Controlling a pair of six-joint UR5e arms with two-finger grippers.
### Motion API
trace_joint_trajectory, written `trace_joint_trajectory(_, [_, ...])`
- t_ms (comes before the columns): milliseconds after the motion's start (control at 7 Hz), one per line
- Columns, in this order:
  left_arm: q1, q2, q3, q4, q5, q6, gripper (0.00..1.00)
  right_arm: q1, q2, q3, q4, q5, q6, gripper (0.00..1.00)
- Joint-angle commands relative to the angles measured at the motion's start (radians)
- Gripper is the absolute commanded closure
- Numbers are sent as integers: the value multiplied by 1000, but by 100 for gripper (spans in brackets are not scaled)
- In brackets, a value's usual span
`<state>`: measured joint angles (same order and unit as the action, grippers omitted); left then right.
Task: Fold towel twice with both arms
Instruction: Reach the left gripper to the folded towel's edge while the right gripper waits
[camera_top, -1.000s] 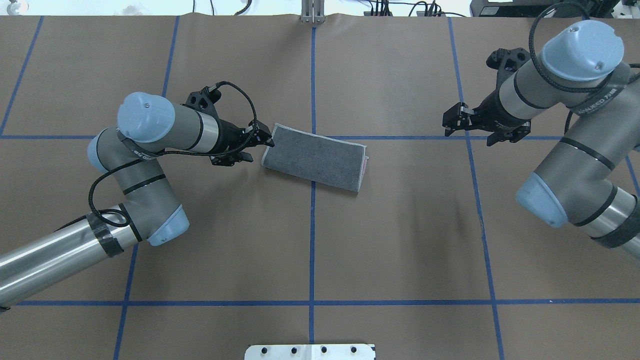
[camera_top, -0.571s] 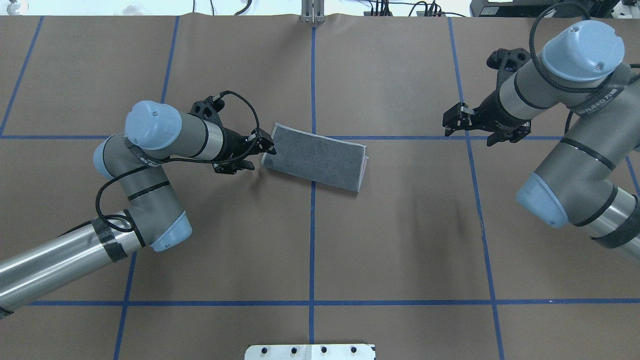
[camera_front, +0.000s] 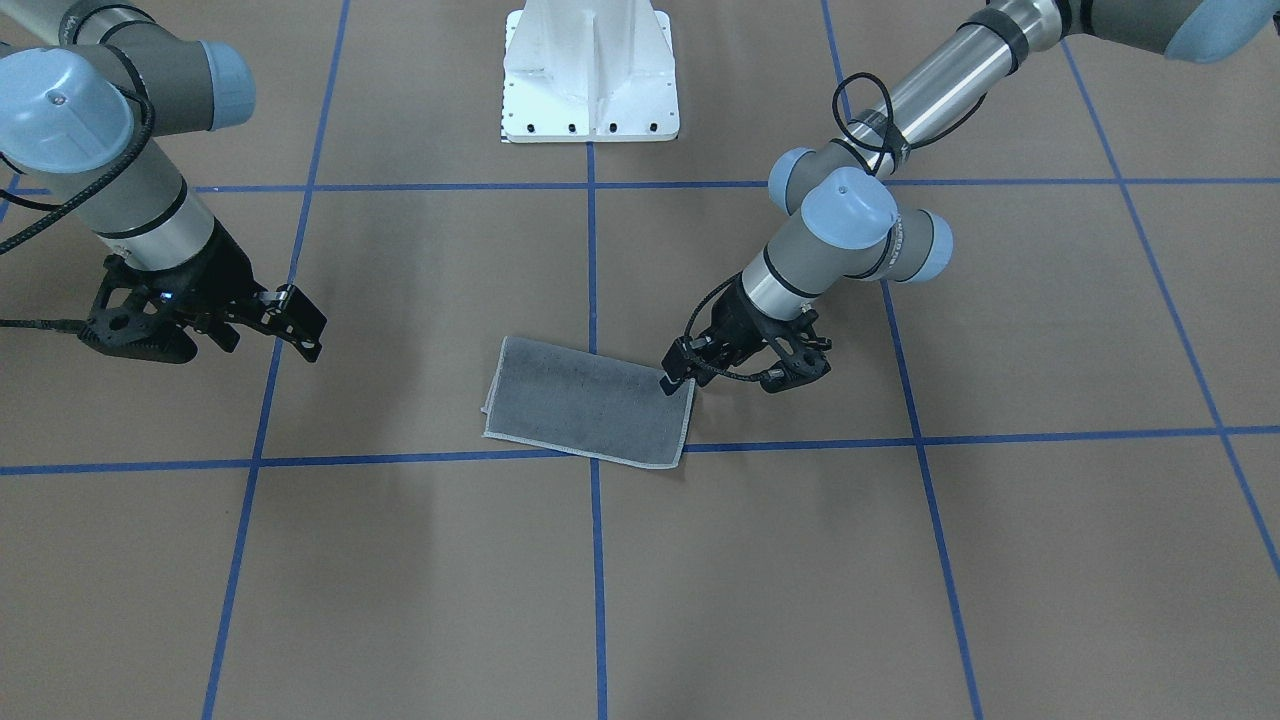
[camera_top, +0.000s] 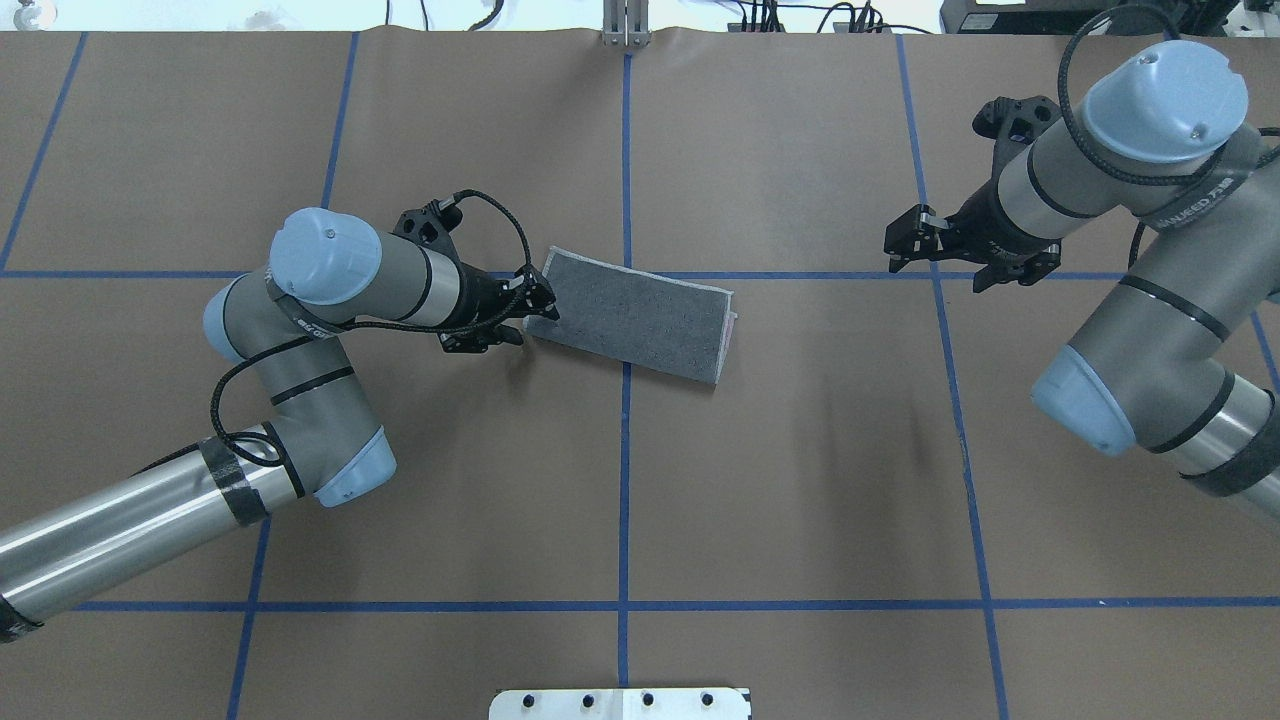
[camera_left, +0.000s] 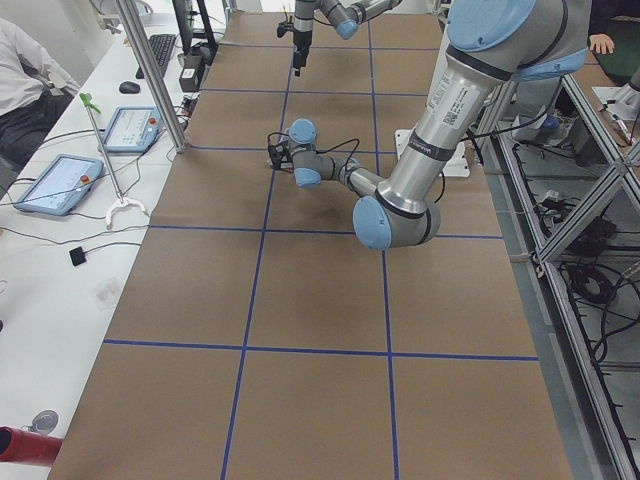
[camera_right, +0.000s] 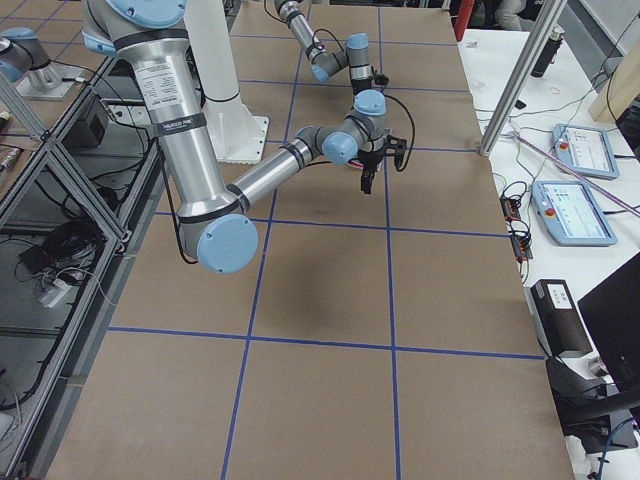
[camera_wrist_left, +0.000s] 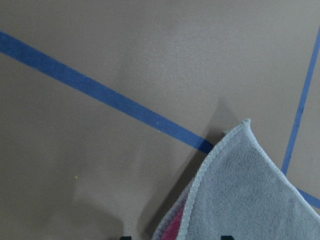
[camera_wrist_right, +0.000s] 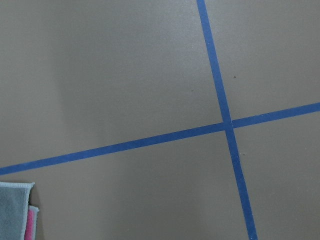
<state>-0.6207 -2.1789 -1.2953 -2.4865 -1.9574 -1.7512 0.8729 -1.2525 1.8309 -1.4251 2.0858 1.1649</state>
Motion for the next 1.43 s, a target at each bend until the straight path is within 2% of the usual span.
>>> trace_joint_trajectory(0, [3, -2, 2, 0, 0, 1, 39, 0, 1, 1, 0, -1, 6, 0])
trace_joint_trajectory(143, [3, -2, 1, 0, 0, -1, 40, 0, 1, 1, 0, -1, 7, 0])
trace_joint_trajectory(286, [3, -2, -1, 0, 0, 1, 50, 0, 2, 1, 0, -3, 7, 0])
trace_joint_trajectory(429, [3, -2, 1, 0, 0, 9, 54, 0, 2, 1, 0, -1, 7, 0])
trace_joint_trajectory(714, [3, -2, -1, 0, -2, 10, 53, 0, 2, 1, 0, -3, 7, 0])
trace_joint_trajectory(1000, [-2, -2, -1, 0, -2, 13, 42, -2, 4, 1, 0, -3, 7, 0])
trace_joint_trajectory(1286, [-8, -2, 1, 0, -2, 13, 44, -2, 4, 1, 0, -3, 7, 0])
